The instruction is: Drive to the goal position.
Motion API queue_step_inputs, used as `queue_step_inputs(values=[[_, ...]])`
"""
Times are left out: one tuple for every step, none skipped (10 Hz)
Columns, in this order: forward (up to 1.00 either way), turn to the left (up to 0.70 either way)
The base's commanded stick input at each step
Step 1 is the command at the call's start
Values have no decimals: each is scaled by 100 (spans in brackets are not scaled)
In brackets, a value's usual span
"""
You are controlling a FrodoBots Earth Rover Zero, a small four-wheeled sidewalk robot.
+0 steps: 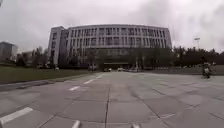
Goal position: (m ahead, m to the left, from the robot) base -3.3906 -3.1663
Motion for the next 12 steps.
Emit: queue_step_inputs(values=[[7,0],[7,0],[7,0],[7,0],[7,0],[7,0],[7,0],[7,0],[7,0],[7,0],[7,0],[7,0]])
